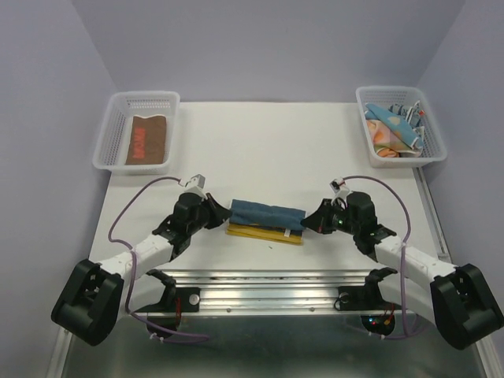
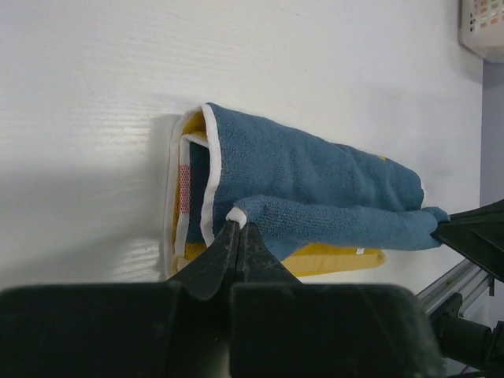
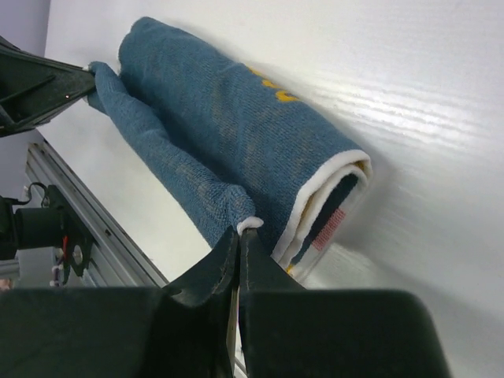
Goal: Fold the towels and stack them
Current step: Fold the towel, then neatly place the folded towel into the bin
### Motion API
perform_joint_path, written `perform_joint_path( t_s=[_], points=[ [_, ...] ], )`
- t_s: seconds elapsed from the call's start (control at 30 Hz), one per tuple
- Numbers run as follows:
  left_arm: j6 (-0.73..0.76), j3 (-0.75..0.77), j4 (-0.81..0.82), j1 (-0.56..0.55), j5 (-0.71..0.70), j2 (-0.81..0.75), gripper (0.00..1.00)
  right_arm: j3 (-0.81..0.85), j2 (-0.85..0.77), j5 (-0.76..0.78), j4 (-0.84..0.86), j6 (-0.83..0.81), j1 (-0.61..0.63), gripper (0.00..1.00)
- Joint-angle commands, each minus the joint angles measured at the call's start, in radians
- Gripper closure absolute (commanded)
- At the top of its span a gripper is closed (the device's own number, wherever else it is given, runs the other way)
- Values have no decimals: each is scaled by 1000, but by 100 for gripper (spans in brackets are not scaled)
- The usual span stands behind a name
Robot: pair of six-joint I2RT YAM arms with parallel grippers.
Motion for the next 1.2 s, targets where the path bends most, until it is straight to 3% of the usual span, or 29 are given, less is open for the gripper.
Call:
perform_joint_path(
  t_s=[0.0, 0.07, 0.1, 0.17, 0.2, 0.23, 0.27, 0.3, 0.33, 0.37, 0.47, 0.6, 0.8, 1.0, 1.17],
  points=[
    [-13, -43, -8, -4, 15, -45, 100, -56, -28, -8, 44, 29, 12, 96],
    [-14, -61, -15, -4, 38, -56, 97, -83, -36, -25, 49, 37, 14, 90],
    [-16, -67, -18, -6, 61, -70, 84, -95, -46, -33, 49, 44, 15, 88],
    [-27, -85, -57, -6, 70, -96, 77, -115, -63, -62, 46, 58, 17, 70],
    [-33, -93, -78, -7, 70, -136, 60, -139, -94, -80, 46, 70, 18, 59],
    [-39, -98, -103, -7, 70, -163, 50, -152, -111, -96, 38, 76, 18, 38],
    [-50, -109, -148, -9, 68, -194, 43, -167, -135, -119, 25, 83, 20, 30],
    [-53, -112, -175, -9, 61, -261, 22, -170, -160, -130, 11, 80, 18, 24],
    [-56, -115, -214, -9, 58, -298, 13, -170, -218, -133, -30, 78, 18, 7],
    [-57, -115, -229, -9, 56, -334, 3, -167, -249, -118, -57, 78, 18, 0],
    [-64, -98, -270, -10, -3, -452, 1, -127, -361, -47, -158, 69, 20, 0],
    [-41, -46, -288, -10, -63, -417, 1, -81, -424, 65, -229, 89, 20, 0],
    [65, 88, -287, -15, -71, -91, 1, -61, -344, 136, -236, 90, 20, 0],
    [107, 149, -253, -69, -117, 103, 2, -52, -248, 143, -213, 92, 20, 0],
    [133, 210, -261, -105, -167, 237, 18, -37, -208, 140, -210, 81, 18, 0]
  ],
)
